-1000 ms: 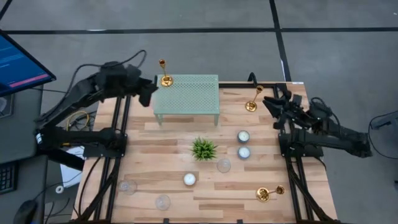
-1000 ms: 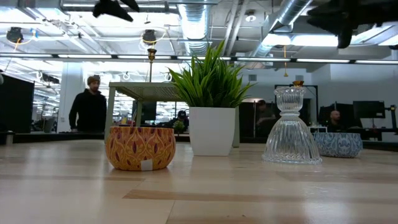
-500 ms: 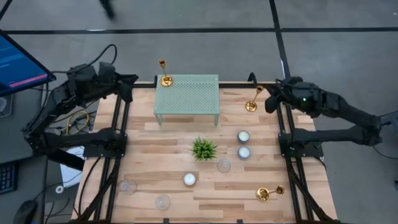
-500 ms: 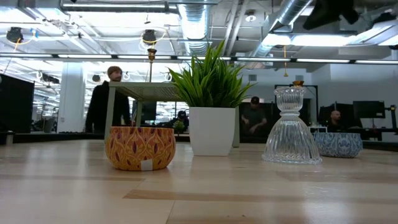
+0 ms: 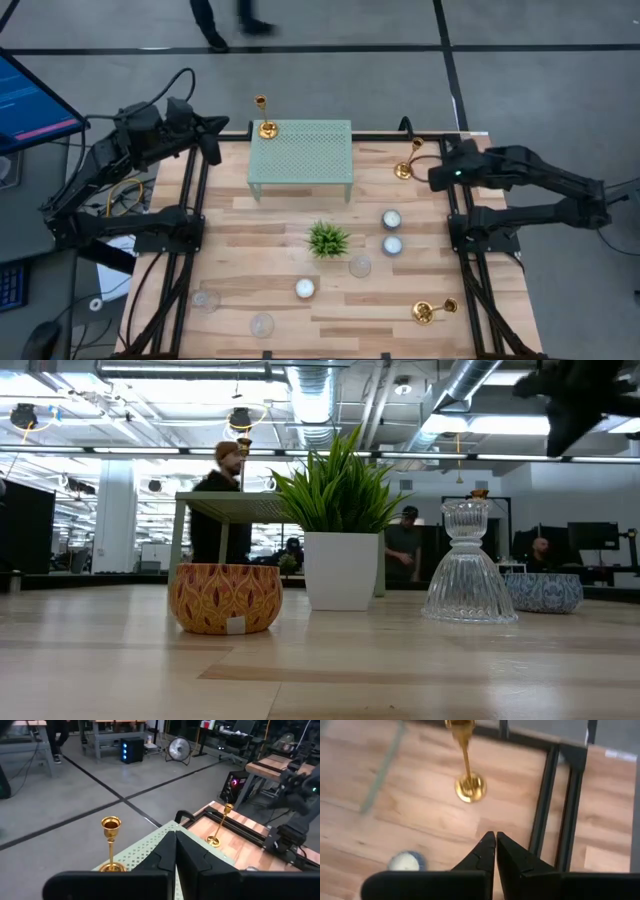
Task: Pick & Place candle stick holders
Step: Put the top gold candle holder on the shelf aligned with the other gold candle holder
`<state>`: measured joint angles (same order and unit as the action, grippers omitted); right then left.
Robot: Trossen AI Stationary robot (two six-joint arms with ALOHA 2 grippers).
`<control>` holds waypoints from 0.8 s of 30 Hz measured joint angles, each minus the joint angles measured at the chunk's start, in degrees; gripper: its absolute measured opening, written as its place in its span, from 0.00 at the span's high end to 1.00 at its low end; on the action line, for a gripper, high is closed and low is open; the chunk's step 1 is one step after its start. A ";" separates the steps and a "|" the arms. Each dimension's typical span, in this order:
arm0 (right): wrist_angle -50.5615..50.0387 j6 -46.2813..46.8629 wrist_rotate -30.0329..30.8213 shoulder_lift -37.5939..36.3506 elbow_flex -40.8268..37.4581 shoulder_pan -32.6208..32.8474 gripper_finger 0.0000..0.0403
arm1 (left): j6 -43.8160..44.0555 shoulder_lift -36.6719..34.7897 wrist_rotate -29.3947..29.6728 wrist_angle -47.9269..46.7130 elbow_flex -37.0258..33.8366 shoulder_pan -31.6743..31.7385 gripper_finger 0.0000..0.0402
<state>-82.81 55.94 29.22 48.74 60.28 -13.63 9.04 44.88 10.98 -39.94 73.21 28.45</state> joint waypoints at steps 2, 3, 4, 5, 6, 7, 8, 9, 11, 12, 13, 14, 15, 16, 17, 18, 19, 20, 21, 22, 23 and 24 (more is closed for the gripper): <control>0.77 0.94 -0.78 0.46 -2.25 0.00 0.99 | 0.00 -0.23 0.06 0.13 0.00 0.00 0.98; 1.58 0.94 -0.86 0.72 -3.42 0.00 0.99 | 0.01 -0.27 0.04 0.19 0.00 0.00 0.98; 2.48 0.51 -1.01 0.81 -4.62 0.07 0.98 | 0.02 -0.47 -0.19 0.18 0.00 0.00 0.98; 3.43 -0.34 -1.23 1.05 -5.77 0.13 0.96 | 0.04 -0.67 -0.63 0.24 0.00 0.00 0.98; 4.83 -1.05 -1.51 1.29 -6.87 0.11 0.94 | 0.09 -0.69 -0.75 0.30 0.00 0.00 0.98; 6.42 -1.99 -1.97 1.38 -7.93 0.11 0.91 | 0.14 -0.82 -0.94 0.29 0.00 0.00 0.98; 7.84 -2.88 -2.42 1.48 -9.06 0.09 0.88 | 0.17 -1.07 -0.94 0.29 0.00 0.00 0.98; 9.12 -3.75 -2.72 1.50 -10.13 0.02 0.84 | 0.17 -1.21 -0.94 0.33 0.00 0.00 0.98; 11.79 -5.02 -3.61 1.42 -12.31 0.00 0.74 | 0.19 -1.53 -0.94 0.35 0.00 0.00 0.98; 13.21 -5.38 -3.64 1.43 -13.57 0.00 0.69 | 0.19 -1.85 -0.94 0.34 0.00 0.00 0.98; 14.89 -5.94 -3.58 1.47 -14.94 0.00 0.64 | 0.20 -2.10 -0.94 0.37 0.00 0.00 0.98; 17.29 -6.79 -3.49 1.45 -16.46 0.00 0.58 | 0.20 -2.24 -0.94 0.37 0.00 0.00 0.98; 20.04 -7.66 -3.42 1.44 -18.02 0.00 0.53 | 0.20 -2.52 -0.94 0.42 0.00 0.00 0.98; 22.85 -8.44 -3.29 1.46 -19.61 -0.06 0.47 | 0.20 -2.72 -0.94 0.44 0.00 0.00 0.98; 25.78 -9.13 -2.70 1.46 -21.35 -0.24 0.43 | 0.20 -2.89 -0.94 0.48 0.00 0.00 0.98; 28.35 -9.82 -1.72 1.46 -23.01 -0.42 0.39 | 0.20 -2.99 -0.94 0.53 0.00 0.00 0.98; 30.64 -10.20 -0.63 1.46 -24.55 -0.64 0.36 | 0.20 -3.01 -0.94 0.53 0.00 0.00 0.98; 32.60 -10.44 0.63 1.50 -26.01 -0.89 0.34 | 0.20 -3.20 -0.96 0.53 0.00 0.00 0.98; 33.91 -10.46 2.10 1.57 -27.45 -1.12 0.32 | 0.20 -3.29 -0.94 0.53 0.00 0.00 0.98; 35.25 -10.50 3.46 1.57 -28.71 -1.30 0.32 | 0.20 -3.27 -0.96 0.54 0.00 0.00 0.98; 36.75 -10.84 4.57 1.51 -29.77 -1.46 0.31 | 0.22 -3.27 -0.96 0.55 0.00 0.00 0.98; 38.41 -11.53 5.43 1.46 -30.68 -1.55 0.31 | 0.20 -3.27 -0.96 0.55 0.00 0.00 0.98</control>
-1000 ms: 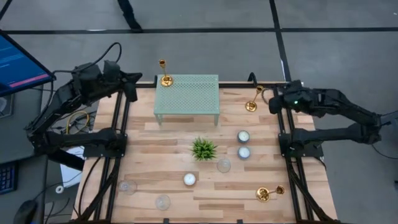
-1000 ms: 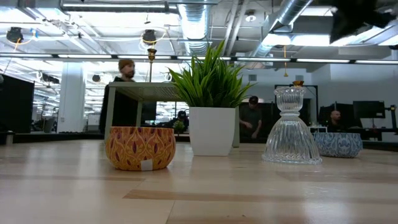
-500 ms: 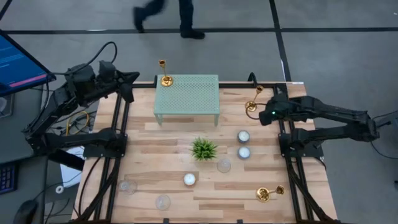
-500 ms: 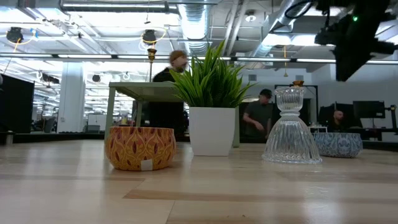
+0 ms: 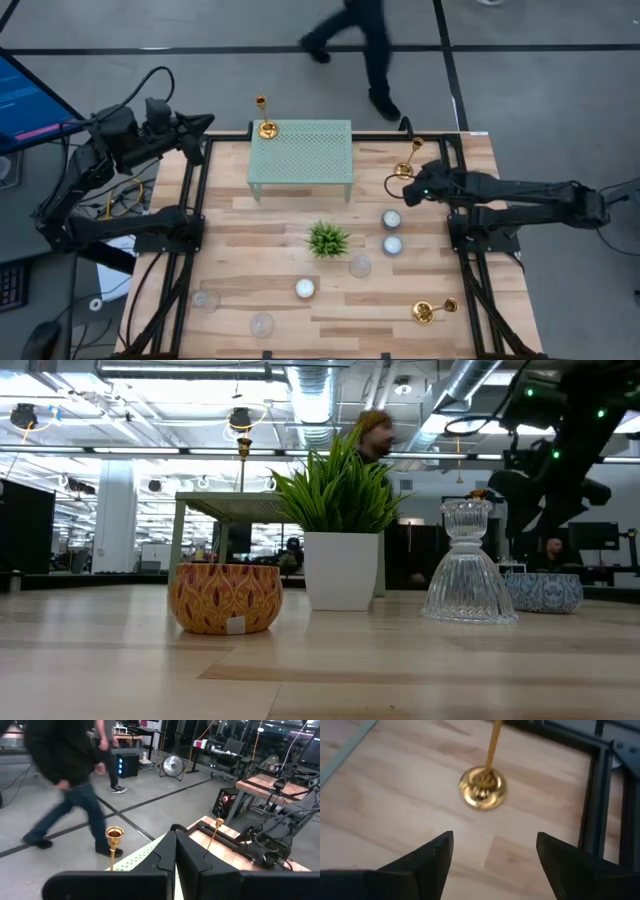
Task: Pick & Place candle stick holders
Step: Put the top gold candle holder on the shelf aligned with the other gold candle holder
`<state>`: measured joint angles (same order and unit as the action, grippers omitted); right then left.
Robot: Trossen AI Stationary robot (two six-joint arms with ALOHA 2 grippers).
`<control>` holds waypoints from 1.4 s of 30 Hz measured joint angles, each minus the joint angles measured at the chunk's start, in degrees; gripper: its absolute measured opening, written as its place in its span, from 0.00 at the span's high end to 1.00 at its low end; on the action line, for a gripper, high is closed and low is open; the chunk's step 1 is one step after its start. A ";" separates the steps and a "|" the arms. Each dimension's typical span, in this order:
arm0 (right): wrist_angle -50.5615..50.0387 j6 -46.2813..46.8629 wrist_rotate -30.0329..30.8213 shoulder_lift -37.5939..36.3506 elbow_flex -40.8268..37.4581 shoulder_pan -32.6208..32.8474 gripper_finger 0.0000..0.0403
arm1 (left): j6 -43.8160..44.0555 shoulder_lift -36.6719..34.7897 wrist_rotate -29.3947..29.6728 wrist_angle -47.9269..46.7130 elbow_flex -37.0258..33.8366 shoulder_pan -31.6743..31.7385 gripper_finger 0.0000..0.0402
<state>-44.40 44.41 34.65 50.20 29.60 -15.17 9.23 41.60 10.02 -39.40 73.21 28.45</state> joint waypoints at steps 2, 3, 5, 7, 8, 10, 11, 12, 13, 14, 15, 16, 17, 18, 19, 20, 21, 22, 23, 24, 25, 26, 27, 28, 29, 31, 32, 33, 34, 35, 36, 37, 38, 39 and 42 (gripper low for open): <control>4.07 -3.16 0.60 -0.02 -1.35 -0.01 0.31 | 0.02 0.00 0.00 0.02 0.00 0.00 0.98; 6.46 -5.20 0.58 -0.01 -2.01 -0.01 0.31 | 0.02 0.00 0.00 0.02 0.00 0.00 0.98; 10.71 -8.85 0.54 0.14 -3.05 -0.01 0.31 | 0.02 -0.02 0.00 0.04 0.00 0.00 0.98; 12.47 -10.33 1.59 0.87 -3.58 -0.08 0.31 | 0.02 -0.02 -0.01 0.04 0.00 0.00 0.98; 12.30 -10.50 2.47 1.15 -3.72 -0.42 0.31 | 0.02 -0.02 -0.01 0.04 0.00 0.00 0.98; 12.04 -10.52 4.25 1.57 -3.72 -1.27 0.31 | 0.04 0.02 0.00 0.04 0.00 0.00 0.98; 12.07 -10.57 4.40 1.61 -3.71 -1.75 0.31 | 0.03 0.02 0.00 0.04 0.00 0.00 0.98; 12.45 -11.20 4.40 1.61 -3.71 -2.25 0.31 | 0.03 0.02 -0.01 0.04 0.00 0.00 0.98; 13.59 -12.25 4.36 1.61 -3.71 -2.72 0.31 | 0.04 0.02 -0.02 0.04 0.00 0.00 0.98; 15.06 -13.57 4.19 1.60 -3.71 -3.06 0.31 | 0.04 0.02 -0.02 0.06 0.00 0.00 0.98; 16.50 -14.96 3.68 1.59 -3.71 -3.38 0.31 | 0.04 0.01 -0.02 0.04 0.00 0.00 0.98; 17.96 -16.31 2.88 1.59 -3.71 -3.75 0.31 | 0.04 0.00 -0.01 0.06 0.00 0.00 0.98; 19.13 -17.48 2.34 1.59 -3.71 -4.12 0.31 | 0.04 0.00 -0.01 0.06 0.00 0.00 0.98; 19.86 -18.26 1.57 1.59 -3.69 -4.50 0.31 | 0.04 0.00 0.00 0.06 0.00 0.00 0.98; 20.16 -18.65 1.18 1.61 -3.69 -4.89 0.31 | 0.04 0.00 -0.02 0.06 0.00 0.00 0.98; 19.99 -18.78 1.14 1.63 -3.69 -5.30 0.31 | 0.04 0.00 0.00 0.06 0.00 0.01 0.98; 19.70 -18.89 1.14 1.63 -3.69 -5.68 0.31 | 0.04 0.00 -0.02 0.06 0.00 0.00 0.98; 19.58 -18.90 1.14 1.63 -3.69 -6.07 0.31 | 0.04 0.02 -0.02 0.06 0.00 0.00 0.98; 19.61 -18.94 1.14 1.62 -3.69 -6.50 0.31 | 0.04 0.02 -0.02 0.06 0.00 0.00 0.98; 19.79 -19.08 1.10 1.52 -3.69 -6.85 0.31 | 0.04 0.00 -0.02 0.06 0.00 0.00 0.98; 20.15 -19.42 1.03 1.46 -3.69 -7.22 0.31 | 0.04 0.00 -0.02 0.06 0.00 0.00 0.98; 20.90 -20.15 0.84 1.44 -3.69 -7.45 0.31 | 0.03 0.00 -0.02 0.06 0.00 0.00 0.98; 21.83 -21.25 0.06 1.44 -3.69 -7.63 0.31 | 0.04 0.00 -0.02 0.06 0.00 0.00 0.98; 22.86 -22.43 -1.00 1.44 -3.69 -7.91 0.31 | 0.04 0.00 -0.03 0.06 0.00 0.00 0.98; 23.88 -23.58 -2.25 1.50 -3.69 -8.11 0.31 | 0.03 0.00 -0.04 0.05 0.00 0.00 0.98; 25.09 -25.31 -4.40 1.57 -3.69 -8.52 0.31 | -0.01 0.00 -0.05 0.05 0.00 0.00 0.98; 25.09 -25.66 -4.67 1.57 -3.69 -8.73 0.31 | -0.12 0.00 -0.07 0.04 0.00 0.00 0.98; 25.04 -25.90 -4.65 1.57 -3.69 -9.03 0.31 | -0.20 0.00 -0.06 0.04 0.00 0.00 0.98; 25.02 -25.98 -4.65 1.57 -3.69 -9.36 0.31 | -0.22 0.00 -0.06 0.06 0.00 0.00 0.98; 25.15 -26.09 -4.64 1.57 -3.69 -9.67 0.31 | -0.22 0.00 -0.08 0.04 0.00 0.00 0.98; 25.45 -26.47 -4.65 1.51 -3.69 -10.08 0.31 | -0.24 0.00 -0.07 0.05 0.00 0.00 0.98; 25.98 -26.95 -4.67 1.35 -3.69 -10.44 0.31 | -0.24 0.00 -0.06 0.04 0.00 0.02 0.98; 27.18 -27.55 -4.70 1.08 -3.99 -10.76 0.31 | -0.26 0.00 -0.09 0.04 0.00 0.00 0.98; 29.04 -27.95 -4.99 0.86 -4.72 -11.02 0.31 | -0.26 0.01 -0.09 0.04 0.00 0.00 0.98; 33.90 -27.56 -9.15 -0.17 -8.84 -11.84 0.31 | -0.36 0.00 -0.07 0.04 0.00 0.01 0.98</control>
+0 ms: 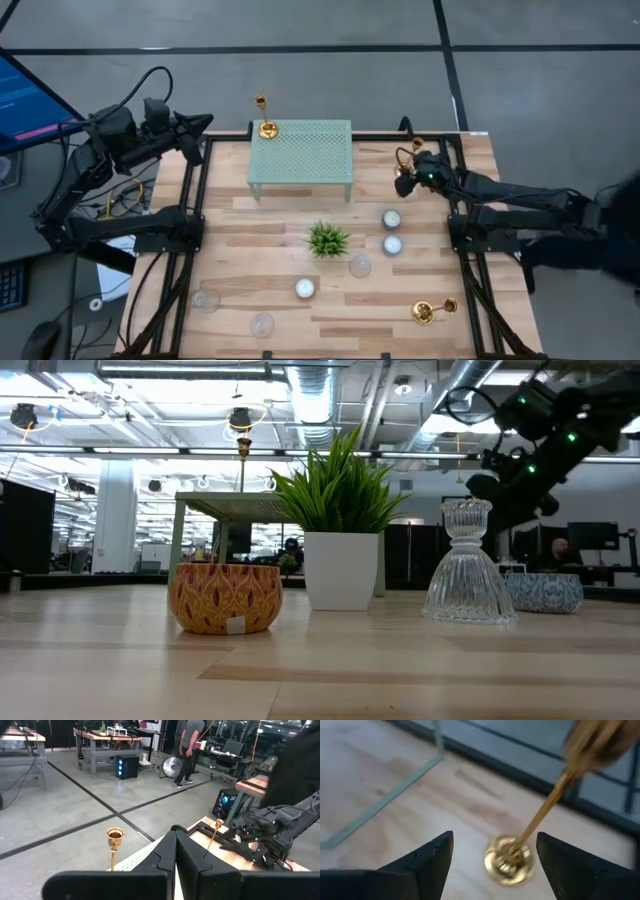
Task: Pick & Place candle stick holders
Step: Put the top gold candle holder on the shelf aligned with the other gold candle holder
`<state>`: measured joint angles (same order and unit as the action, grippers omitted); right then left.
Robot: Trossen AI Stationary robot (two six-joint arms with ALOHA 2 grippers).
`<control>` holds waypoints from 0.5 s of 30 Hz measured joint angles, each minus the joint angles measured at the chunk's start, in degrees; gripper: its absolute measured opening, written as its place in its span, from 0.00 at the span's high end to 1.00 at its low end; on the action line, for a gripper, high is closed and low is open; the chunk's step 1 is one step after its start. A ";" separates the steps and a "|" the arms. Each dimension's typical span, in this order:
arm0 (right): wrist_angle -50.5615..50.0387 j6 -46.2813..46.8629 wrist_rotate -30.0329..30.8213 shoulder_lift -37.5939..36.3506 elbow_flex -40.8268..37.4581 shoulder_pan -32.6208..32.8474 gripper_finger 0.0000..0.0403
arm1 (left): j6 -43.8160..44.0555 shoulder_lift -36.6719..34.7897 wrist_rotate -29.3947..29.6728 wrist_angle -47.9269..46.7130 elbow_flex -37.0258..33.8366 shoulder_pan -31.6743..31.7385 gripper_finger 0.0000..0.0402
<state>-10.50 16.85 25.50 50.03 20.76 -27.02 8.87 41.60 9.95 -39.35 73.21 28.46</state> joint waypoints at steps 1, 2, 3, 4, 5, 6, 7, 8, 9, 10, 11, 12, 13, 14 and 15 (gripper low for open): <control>1.16 0.60 -1.19 -0.39 -1.28 -0.14 0.31 | -0.03 0.00 -0.01 0.00 0.00 0.00 0.98; 2.39 0.95 -1.75 -0.65 -2.44 -0.21 0.31 | -0.04 0.00 -0.01 0.00 0.00 -0.01 0.98; 3.39 1.00 -2.29 -0.69 -3.47 -0.20 0.31 | -0.05 0.00 -0.01 0.00 0.00 -0.01 0.98; 4.06 1.00 -2.91 -0.65 -4.33 -0.16 0.31 | -0.05 0.00 -0.01 0.00 0.00 -0.01 0.98; 5.01 0.78 -3.13 -0.60 -4.97 -0.16 0.31 | -0.05 0.00 0.01 0.00 0.00 0.01 0.98; 6.74 0.25 -3.31 -0.60 -5.46 -0.14 0.31 | -0.17 0.02 0.01 0.00 0.00 -0.01 0.98; 8.75 -0.36 -3.36 -0.64 -5.83 -0.08 0.31 | -0.62 0.00 0.02 0.00 0.00 0.00 0.98; 10.39 -0.65 -3.22 -0.62 -6.20 -0.08 0.31 | -1.10 0.00 0.02 0.00 0.00 0.01 0.98; 11.21 -0.77 -2.82 -0.50 -6.52 -0.13 0.31 | -1.42 0.01 0.01 0.00 0.00 -0.01 0.98; 11.61 -0.80 -2.31 -0.44 -6.95 -0.36 0.31 | -1.50 0.00 0.03 0.01 0.00 0.01 0.98; 11.69 -0.95 -1.72 -0.45 -7.27 -0.62 0.31 | -1.54 0.00 0.01 0.00 0.00 -0.01 0.98; 11.72 -0.95 -1.42 -0.45 -7.33 -0.94 0.31 | -1.55 0.00 0.01 0.00 0.00 0.01 0.98; 11.81 -0.98 -1.32 -0.45 -7.33 -1.31 0.31 | -1.56 0.00 0.03 0.02 0.00 -0.01 0.98; 11.86 -1.45 -1.27 -0.45 -7.33 -1.65 0.31 | -1.56 0.00 0.03 0.02 0.00 0.00 0.98; 11.84 -2.04 -1.27 -0.45 -7.33 -1.98 0.31 | -1.56 0.00 0.03 0.06 0.00 0.01 0.98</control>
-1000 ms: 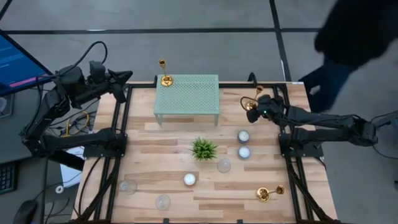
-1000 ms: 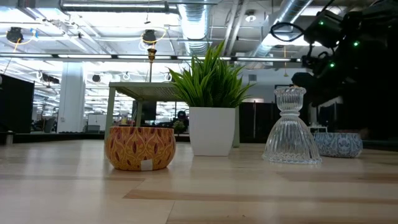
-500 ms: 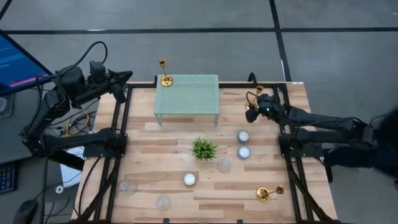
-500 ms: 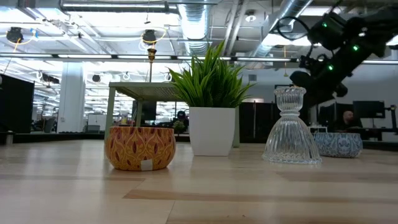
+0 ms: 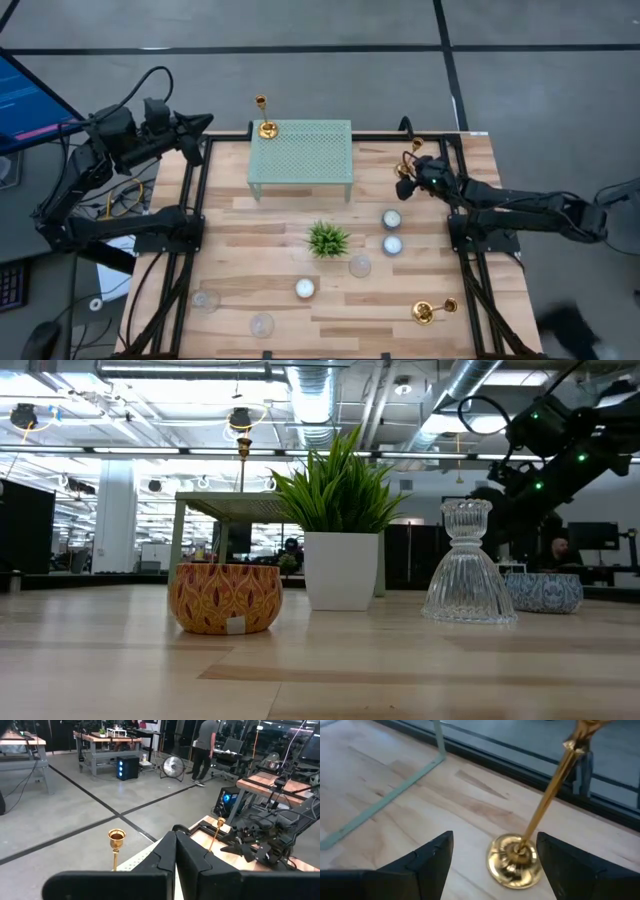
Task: Pick & Place candle stick holders
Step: Put the top gold candle holder on the shelf aligned with the other gold candle holder
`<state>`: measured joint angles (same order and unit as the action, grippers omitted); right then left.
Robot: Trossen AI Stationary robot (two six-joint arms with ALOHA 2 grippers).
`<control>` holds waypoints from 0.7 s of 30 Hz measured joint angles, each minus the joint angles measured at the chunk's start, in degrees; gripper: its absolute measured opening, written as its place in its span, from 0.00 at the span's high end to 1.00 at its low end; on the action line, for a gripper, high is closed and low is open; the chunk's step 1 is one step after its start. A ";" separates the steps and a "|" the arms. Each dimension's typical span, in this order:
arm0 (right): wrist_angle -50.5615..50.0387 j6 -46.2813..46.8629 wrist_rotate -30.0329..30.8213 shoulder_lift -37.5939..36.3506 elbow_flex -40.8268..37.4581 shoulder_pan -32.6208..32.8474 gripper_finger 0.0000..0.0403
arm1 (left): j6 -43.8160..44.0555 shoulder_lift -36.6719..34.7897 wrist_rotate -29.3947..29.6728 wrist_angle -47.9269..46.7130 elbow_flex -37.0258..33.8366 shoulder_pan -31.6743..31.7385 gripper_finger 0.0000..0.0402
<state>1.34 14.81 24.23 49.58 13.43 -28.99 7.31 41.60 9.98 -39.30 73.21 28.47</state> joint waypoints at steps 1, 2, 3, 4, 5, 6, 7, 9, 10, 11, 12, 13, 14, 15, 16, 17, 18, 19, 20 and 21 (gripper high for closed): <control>0.00 -0.19 0.05 0.00 0.00 -0.33 0.31 | 0.00 0.00 -0.01 0.10 0.00 -0.01 0.98; 0.02 -0.24 0.25 0.00 0.00 -0.68 0.31 | 0.00 0.00 0.00 0.25 0.00 -0.02 0.98; 0.02 -0.36 0.56 0.00 0.00 -1.07 0.31 | 0.00 0.00 0.00 0.31 0.00 0.00 0.98; 0.19 -0.57 0.90 0.00 0.00 -1.46 0.31 | 0.00 0.00 0.00 0.32 0.00 -0.02 0.98; 0.96 -1.39 1.12 0.00 0.00 -1.93 0.31 | -0.02 0.00 0.00 0.36 0.00 -0.02 0.98; 2.32 -2.53 1.15 0.00 0.00 -2.49 0.31 | -0.02 0.00 0.00 0.38 0.00 0.00 0.98; 4.02 -3.75 1.13 0.00 0.00 -3.12 0.31 | -0.02 0.00 0.02 0.38 0.00 -0.02 0.98; 7.04 -5.59 1.05 0.00 0.01 -4.38 0.31 | -0.02 0.02 0.04 0.65 0.00 -0.02 0.98; 7.48 -5.82 1.05 0.00 0.02 -5.02 0.31 | -0.02 0.01 0.04 0.87 0.00 -0.02 0.98; 7.34 -5.94 1.11 0.00 0.04 -5.62 0.31 | -0.02 0.00 0.04 0.97 0.00 -0.01 0.98; 6.90 -5.93 1.11 0.00 0.03 -6.23 0.31 | -0.02 0.00 0.04 1.10 0.00 -0.02 0.98; 6.51 -5.95 1.05 0.00 0.02 -6.76 0.32 | -0.02 0.00 0.04 1.26 0.00 0.00 0.98; 6.37 -6.21 0.73 0.00 0.02 -7.14 0.32 | -0.02 0.00 0.04 1.29 0.00 -0.02 0.98; 6.61 -6.86 -0.02 0.00 0.02 -7.42 0.32 | -0.01 0.00 0.04 1.28 0.00 -0.02 0.98; 7.16 -7.82 -0.63 0.00 0.02 -7.66 0.33 | -0.01 0.00 0.03 1.32 0.00 -0.02 0.98; 7.77 -8.75 -1.35 0.00 0.02 -7.82 0.34 | -0.02 0.02 0.04 1.39 0.00 -0.02 0.98; 8.31 -9.57 -1.95 0.00 0.02 -8.05 0.35 | -0.02 0.02 0.04 1.51 0.00 -0.02 0.98; 8.41 -10.06 -2.23 0.00 0.02 -8.32 0.37 | -0.02 0.00 0.04 1.62 0.00 -0.02 0.98; 8.31 -10.30 -2.53 0.00 0.02 -8.54 0.38 | -0.02 0.00 0.04 1.66 0.00 -0.02 0.98; 8.14 -10.34 -3.28 0.06 0.02 -8.80 0.40 | -0.01 0.00 0.04 1.67 0.00 -0.01 0.98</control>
<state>9.48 4.47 20.95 49.64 13.45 -37.79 7.30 41.60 10.02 -37.63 73.21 28.46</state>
